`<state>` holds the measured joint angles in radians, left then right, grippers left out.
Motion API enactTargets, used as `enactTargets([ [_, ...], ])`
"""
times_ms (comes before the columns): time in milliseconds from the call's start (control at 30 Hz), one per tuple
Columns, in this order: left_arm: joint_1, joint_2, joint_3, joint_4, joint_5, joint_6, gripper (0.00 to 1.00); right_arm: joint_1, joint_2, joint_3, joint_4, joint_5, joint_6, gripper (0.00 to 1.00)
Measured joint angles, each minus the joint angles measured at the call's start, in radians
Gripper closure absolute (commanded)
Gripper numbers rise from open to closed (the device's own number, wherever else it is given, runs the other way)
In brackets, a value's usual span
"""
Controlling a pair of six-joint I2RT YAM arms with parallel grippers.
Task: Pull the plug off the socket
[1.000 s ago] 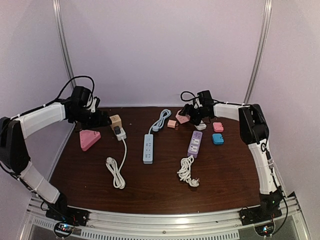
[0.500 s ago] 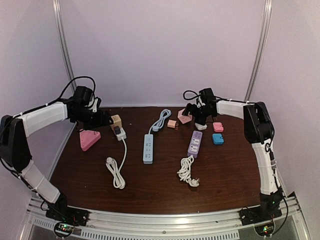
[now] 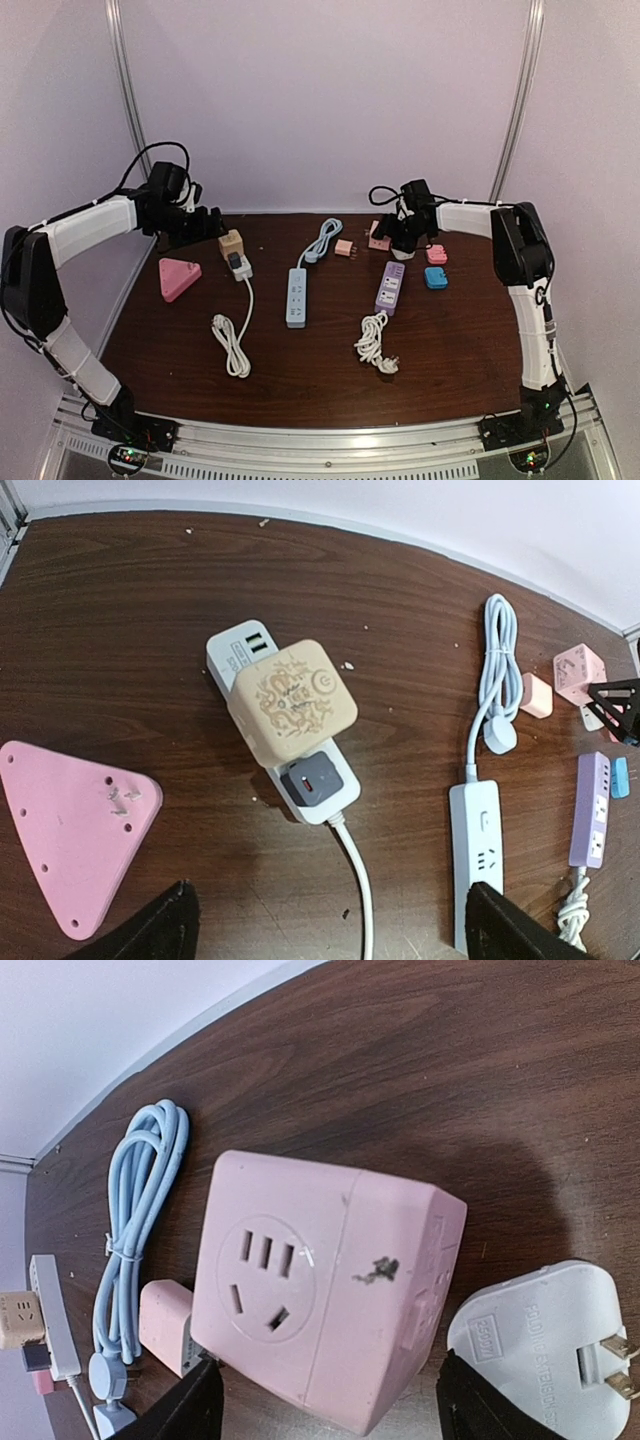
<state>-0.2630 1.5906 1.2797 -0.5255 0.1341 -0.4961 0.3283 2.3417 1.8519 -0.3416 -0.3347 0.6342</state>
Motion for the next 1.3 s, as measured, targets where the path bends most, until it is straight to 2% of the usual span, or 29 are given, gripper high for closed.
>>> enactTargets([
  [200, 0.007, 0.090, 0.121, -0.006, -0.078, -0.032, 0.08, 0.010, -0.046, -0.016, -0.014, 0.007, -0.032, 0.14],
  [367, 0.014, 0.208, 0.256, -0.023, -0.188, -0.061, 0.16, 0.030, -0.140, -0.034, -0.027, 0.049, -0.079, 0.07],
  [667, -0.019, 0.444, 0.427, -0.053, -0.341, -0.117, 0.28, 0.084, -0.257, -0.105, -0.031, 0.092, -0.132, 0.07],
  [900, -0.049, 0.562, 0.522, -0.080, -0.362, -0.169, 0.34, 0.115, -0.270, -0.160, -0.034, 0.105, -0.142, 0.07],
  [1067, -0.056, 0.619, 0.562, -0.081, -0.352, -0.182, 0.39, 0.130, -0.277, -0.183, -0.037, 0.110, -0.144, 0.07],
  [1300, -0.068, 0.614, 0.547, -0.061, -0.341, -0.184, 0.45, 0.151, -0.277, -0.194, -0.037, 0.116, -0.158, 0.07],
])
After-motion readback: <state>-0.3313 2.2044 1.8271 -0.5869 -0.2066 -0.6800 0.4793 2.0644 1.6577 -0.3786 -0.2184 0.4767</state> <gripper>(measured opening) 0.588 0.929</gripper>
